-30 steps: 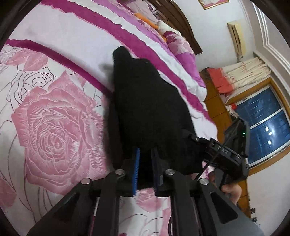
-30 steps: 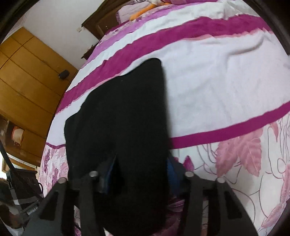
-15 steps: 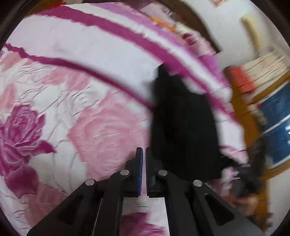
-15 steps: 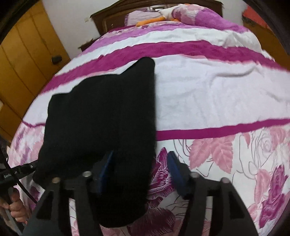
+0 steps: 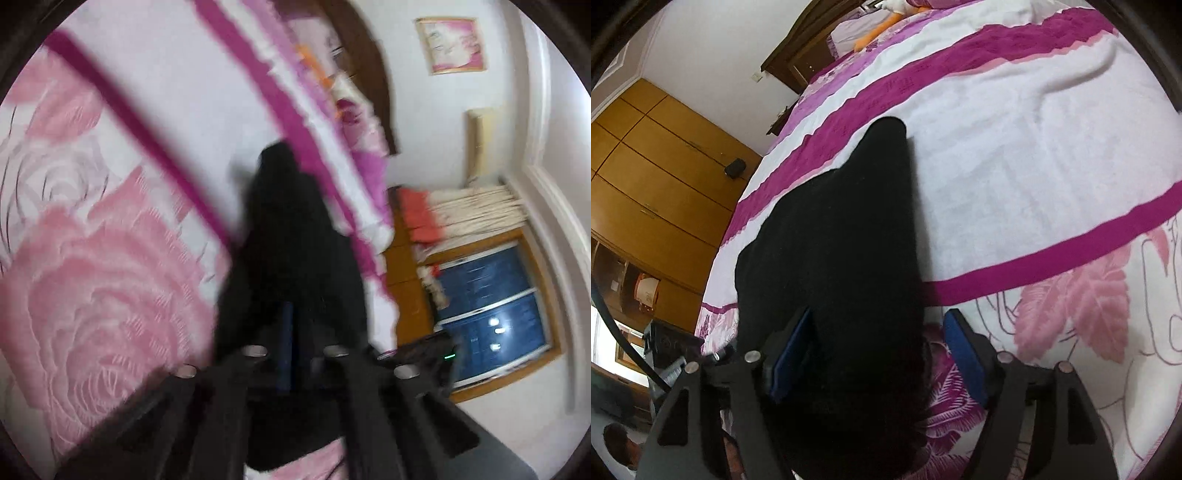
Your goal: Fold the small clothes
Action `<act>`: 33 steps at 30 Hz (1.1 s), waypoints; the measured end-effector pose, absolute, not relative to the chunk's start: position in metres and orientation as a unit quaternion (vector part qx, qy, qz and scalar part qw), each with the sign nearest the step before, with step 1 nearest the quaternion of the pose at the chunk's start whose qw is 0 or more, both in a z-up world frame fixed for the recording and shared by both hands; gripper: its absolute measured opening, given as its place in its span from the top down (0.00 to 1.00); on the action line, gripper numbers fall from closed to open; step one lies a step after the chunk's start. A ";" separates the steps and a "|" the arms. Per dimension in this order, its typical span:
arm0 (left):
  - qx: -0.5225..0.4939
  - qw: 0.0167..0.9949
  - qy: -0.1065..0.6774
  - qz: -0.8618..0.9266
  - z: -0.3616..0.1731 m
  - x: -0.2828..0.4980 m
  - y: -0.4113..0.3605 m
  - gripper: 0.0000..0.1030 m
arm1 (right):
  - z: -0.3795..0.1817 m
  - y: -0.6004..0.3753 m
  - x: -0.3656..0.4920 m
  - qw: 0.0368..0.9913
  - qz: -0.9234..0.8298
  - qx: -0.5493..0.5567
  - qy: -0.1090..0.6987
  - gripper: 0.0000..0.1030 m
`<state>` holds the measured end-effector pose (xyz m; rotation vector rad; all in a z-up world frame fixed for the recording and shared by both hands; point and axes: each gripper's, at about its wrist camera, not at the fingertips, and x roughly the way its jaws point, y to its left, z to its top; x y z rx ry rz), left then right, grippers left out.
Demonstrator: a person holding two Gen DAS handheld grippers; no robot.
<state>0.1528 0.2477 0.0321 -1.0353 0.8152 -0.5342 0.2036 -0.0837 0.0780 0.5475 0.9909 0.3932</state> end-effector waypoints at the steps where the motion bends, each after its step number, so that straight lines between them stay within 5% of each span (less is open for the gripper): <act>1: -0.476 0.764 0.355 -0.252 0.040 0.150 0.252 1.00 | 0.078 -0.083 0.205 0.827 0.186 0.255 0.465 0.27; 6: -0.467 0.796 0.325 -0.207 0.056 0.132 0.287 1.00 | 0.073 -0.091 0.203 0.828 0.195 0.250 0.462 0.32; 11: -0.507 0.740 0.379 -0.228 0.024 0.152 0.280 1.00 | 0.072 -0.090 0.197 0.831 0.193 0.249 0.459 0.29; 13: -0.510 0.722 0.397 -0.247 0.019 0.158 0.267 0.82 | 0.072 -0.088 0.199 0.829 0.195 0.251 0.461 0.25; 17: -0.526 0.709 0.384 -0.271 0.016 0.160 0.254 0.75 | 0.072 -0.082 0.204 0.827 0.195 0.247 0.465 0.16; 19: -0.508 0.725 0.388 -0.257 0.016 0.164 0.245 0.77 | 0.072 -0.075 0.205 0.832 0.193 0.236 0.464 0.12; 20: -0.504 0.731 0.386 -0.251 0.016 0.160 0.247 0.94 | 0.072 -0.072 0.205 0.834 0.192 0.230 0.463 0.11; 33: -0.428 0.798 0.388 -0.169 0.029 0.155 0.258 1.00 | 0.071 -0.070 0.212 0.822 0.203 0.239 0.476 0.07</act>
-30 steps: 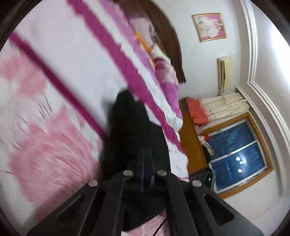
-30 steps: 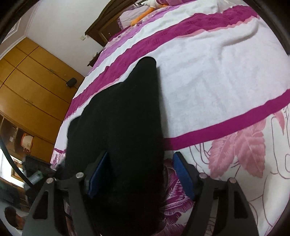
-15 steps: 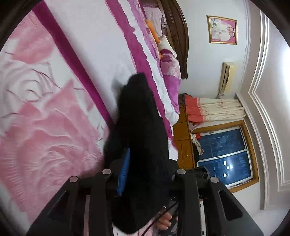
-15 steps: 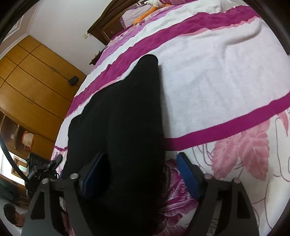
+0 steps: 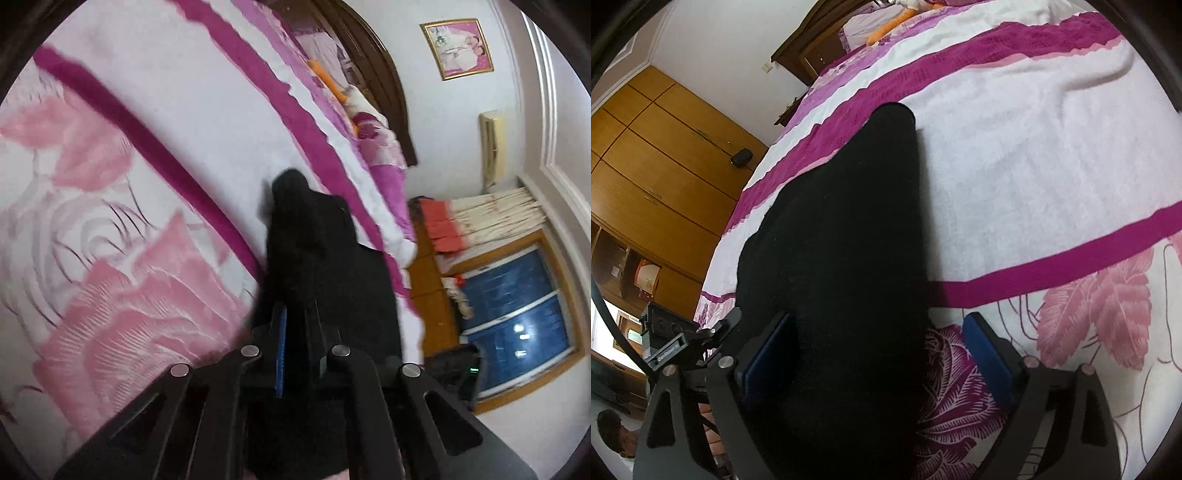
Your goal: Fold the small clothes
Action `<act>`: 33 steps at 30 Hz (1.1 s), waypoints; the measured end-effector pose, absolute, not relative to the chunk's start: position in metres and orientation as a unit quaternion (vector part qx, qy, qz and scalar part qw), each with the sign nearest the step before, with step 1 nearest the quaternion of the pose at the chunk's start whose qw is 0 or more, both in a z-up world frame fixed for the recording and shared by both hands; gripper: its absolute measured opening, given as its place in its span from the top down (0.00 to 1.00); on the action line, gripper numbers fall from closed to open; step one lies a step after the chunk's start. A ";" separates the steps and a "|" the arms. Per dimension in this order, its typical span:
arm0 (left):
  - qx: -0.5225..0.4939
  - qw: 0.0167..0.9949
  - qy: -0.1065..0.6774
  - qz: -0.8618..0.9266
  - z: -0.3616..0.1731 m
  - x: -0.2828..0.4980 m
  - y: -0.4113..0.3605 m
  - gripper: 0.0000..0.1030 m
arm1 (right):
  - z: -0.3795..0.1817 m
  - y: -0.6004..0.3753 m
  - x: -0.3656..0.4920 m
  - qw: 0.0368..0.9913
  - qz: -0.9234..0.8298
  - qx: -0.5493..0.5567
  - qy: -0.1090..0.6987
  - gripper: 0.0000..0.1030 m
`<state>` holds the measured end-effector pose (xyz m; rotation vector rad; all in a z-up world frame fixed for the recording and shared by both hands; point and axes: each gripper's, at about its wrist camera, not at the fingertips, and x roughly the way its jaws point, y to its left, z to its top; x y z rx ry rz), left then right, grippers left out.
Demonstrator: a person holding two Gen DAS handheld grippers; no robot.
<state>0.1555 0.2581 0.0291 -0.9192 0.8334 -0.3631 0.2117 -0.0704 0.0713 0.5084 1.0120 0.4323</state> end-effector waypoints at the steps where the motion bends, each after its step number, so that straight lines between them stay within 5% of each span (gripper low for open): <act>1: -0.398 0.819 0.388 -0.141 0.034 0.154 0.258 1.00 | 0.071 -0.072 0.211 0.821 0.205 0.238 0.477 0.07; 5: -0.386 0.825 0.392 -0.130 0.032 0.156 0.265 1.00 | 0.071 -0.072 0.215 0.815 0.205 0.247 0.483 0.06; 7: -0.438 0.790 0.389 -0.180 0.029 0.156 0.273 0.89 | 0.070 -0.074 0.217 0.809 0.209 0.257 0.486 0.06; 9: -0.452 0.778 0.382 -0.210 0.029 0.157 0.275 0.67 | 0.070 -0.075 0.218 0.804 0.218 0.265 0.485 0.06; 13: -0.481 0.737 0.406 -0.246 0.014 0.170 0.275 0.63 | 0.061 -0.072 0.228 0.784 0.265 0.302 0.472 0.09; 16: -0.573 0.682 0.357 -0.280 0.003 0.170 0.298 0.62 | 0.051 -0.063 0.240 0.773 0.280 0.315 0.474 0.22; 19: -0.611 0.648 0.324 -0.318 0.000 0.169 0.308 0.42 | 0.045 -0.065 0.244 0.757 0.290 0.337 0.480 0.40; 23: -0.522 0.704 0.386 -0.289 0.011 0.176 0.284 0.40 | 0.032 -0.076 0.246 0.733 0.304 0.380 0.474 0.53; 33: -0.368 0.795 0.423 -0.233 0.029 0.178 0.228 0.35 | 0.031 -0.068 0.245 0.745 0.303 0.365 0.469 0.53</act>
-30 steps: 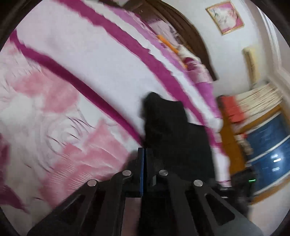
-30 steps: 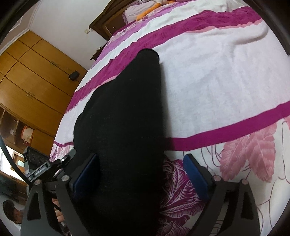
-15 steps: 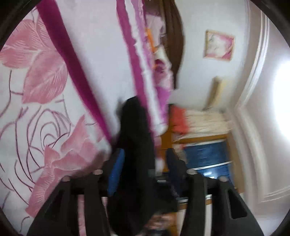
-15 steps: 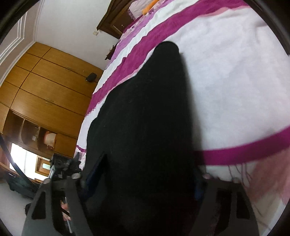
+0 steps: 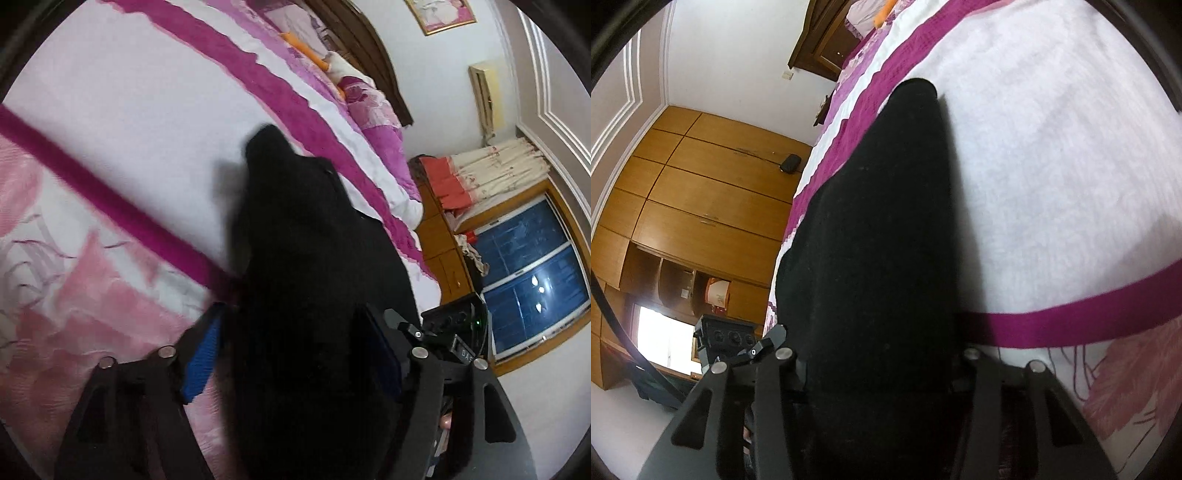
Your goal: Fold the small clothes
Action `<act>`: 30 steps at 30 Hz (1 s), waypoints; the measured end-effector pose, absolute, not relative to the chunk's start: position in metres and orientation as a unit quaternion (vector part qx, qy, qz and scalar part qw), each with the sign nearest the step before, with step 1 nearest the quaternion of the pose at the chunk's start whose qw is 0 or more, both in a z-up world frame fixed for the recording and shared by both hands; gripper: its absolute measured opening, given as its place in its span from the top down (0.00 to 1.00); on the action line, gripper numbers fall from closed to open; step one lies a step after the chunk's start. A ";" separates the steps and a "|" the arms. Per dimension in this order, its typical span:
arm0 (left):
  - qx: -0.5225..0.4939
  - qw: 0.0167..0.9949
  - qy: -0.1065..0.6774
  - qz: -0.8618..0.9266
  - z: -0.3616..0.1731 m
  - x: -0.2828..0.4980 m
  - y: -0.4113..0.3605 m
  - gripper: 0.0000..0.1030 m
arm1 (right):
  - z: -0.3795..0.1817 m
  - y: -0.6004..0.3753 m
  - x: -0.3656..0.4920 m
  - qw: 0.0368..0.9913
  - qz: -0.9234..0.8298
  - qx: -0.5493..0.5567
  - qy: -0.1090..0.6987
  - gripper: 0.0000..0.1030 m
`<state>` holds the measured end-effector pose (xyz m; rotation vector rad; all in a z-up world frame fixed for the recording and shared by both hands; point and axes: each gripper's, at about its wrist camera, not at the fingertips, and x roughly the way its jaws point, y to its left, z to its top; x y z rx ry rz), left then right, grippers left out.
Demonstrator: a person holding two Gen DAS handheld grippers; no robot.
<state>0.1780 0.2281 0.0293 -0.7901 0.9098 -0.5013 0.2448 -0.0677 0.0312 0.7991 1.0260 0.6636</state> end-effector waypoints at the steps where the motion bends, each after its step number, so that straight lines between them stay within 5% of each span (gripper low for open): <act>1: -0.375 0.786 0.423 -0.251 0.029 0.180 0.222 0.35 | 0.032 -0.065 0.244 0.749 0.302 0.359 0.468 0.53; 2: -0.386 0.770 0.424 -0.279 0.026 0.181 0.217 0.37 | 0.032 -0.064 0.245 0.751 0.301 0.356 0.468 0.53; 4: -0.410 0.746 0.424 -0.308 0.019 0.184 0.209 0.64 | 0.033 -0.064 0.245 0.753 0.303 0.353 0.465 0.53; 6: -0.436 0.731 0.429 -0.302 0.011 0.189 0.211 0.72 | 0.034 -0.066 0.246 0.750 0.311 0.357 0.461 0.60; 30: -0.396 0.733 0.461 -0.307 0.049 0.148 0.109 0.75 | 0.060 -0.165 0.189 0.744 0.303 0.405 0.436 0.67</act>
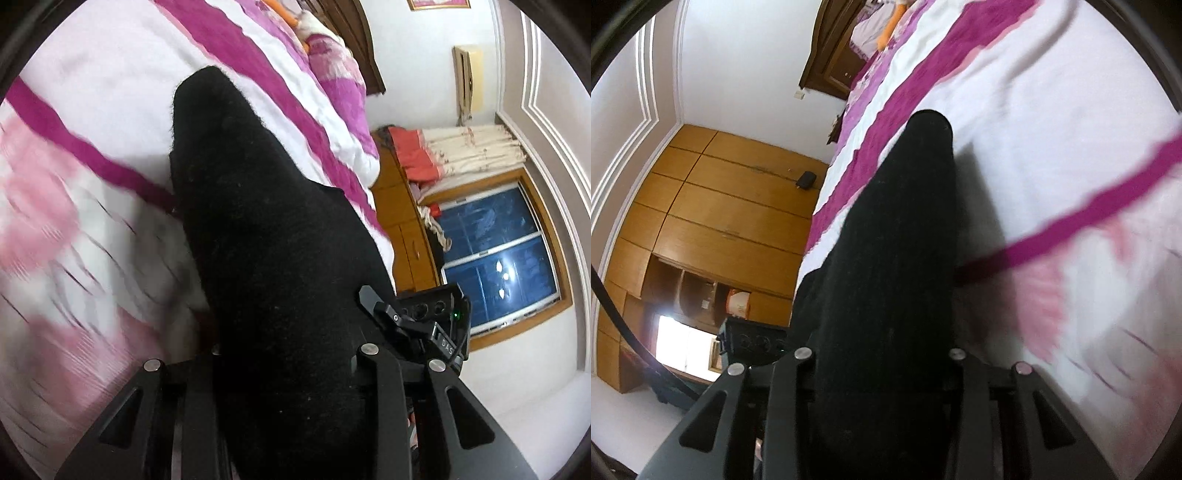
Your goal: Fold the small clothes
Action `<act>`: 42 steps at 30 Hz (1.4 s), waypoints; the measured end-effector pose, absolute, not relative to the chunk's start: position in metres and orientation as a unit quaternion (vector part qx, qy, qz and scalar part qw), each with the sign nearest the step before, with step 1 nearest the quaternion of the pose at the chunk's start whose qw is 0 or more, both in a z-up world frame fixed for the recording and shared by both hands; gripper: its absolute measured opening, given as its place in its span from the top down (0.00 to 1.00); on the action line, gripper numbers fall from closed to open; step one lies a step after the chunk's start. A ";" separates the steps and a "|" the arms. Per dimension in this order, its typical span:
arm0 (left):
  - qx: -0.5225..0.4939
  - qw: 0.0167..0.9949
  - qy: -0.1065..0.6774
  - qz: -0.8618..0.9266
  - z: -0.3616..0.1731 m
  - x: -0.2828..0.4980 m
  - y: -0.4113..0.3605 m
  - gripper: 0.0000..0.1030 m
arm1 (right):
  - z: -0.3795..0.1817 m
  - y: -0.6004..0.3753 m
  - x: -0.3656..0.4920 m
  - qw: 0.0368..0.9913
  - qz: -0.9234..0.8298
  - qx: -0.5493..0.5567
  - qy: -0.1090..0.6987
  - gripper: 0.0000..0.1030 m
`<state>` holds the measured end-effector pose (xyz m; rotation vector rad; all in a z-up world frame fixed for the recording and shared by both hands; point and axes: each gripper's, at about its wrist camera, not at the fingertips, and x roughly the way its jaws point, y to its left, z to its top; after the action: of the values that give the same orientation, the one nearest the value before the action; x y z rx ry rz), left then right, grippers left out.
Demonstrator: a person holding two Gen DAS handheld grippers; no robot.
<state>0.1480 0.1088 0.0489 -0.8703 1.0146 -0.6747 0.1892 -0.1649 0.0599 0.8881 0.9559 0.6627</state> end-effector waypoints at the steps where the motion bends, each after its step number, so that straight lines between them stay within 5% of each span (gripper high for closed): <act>1: -0.393 0.731 0.464 -0.309 0.048 0.145 0.102 0.75 | 0.061 -0.175 0.179 0.748 0.295 0.408 0.432 0.67; 10: -0.375 0.730 0.492 -0.293 0.042 0.111 0.087 0.71 | 0.040 -0.212 0.117 0.741 0.261 0.440 0.434 0.67; 13: -0.354 0.744 0.499 -0.269 0.041 0.106 0.091 0.59 | 0.039 -0.215 0.107 0.747 0.250 0.432 0.440 0.65; 20: -0.317 0.776 0.505 -0.208 0.060 0.081 0.101 0.44 | 0.057 -0.212 0.090 0.772 0.191 0.394 0.461 0.45; 24: -0.279 0.797 0.504 -0.182 0.075 0.063 0.099 0.43 | 0.084 -0.220 0.070 0.820 0.147 0.323 0.448 0.34; 42: -0.064 0.888 0.443 -0.108 0.113 -0.062 0.055 0.44 | 0.110 -0.213 -0.011 0.881 0.078 0.129 0.448 0.33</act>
<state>-0.0618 0.0551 0.1133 -0.1321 0.9197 -0.2239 -0.0114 -0.2132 0.1102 0.2687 0.9332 0.1621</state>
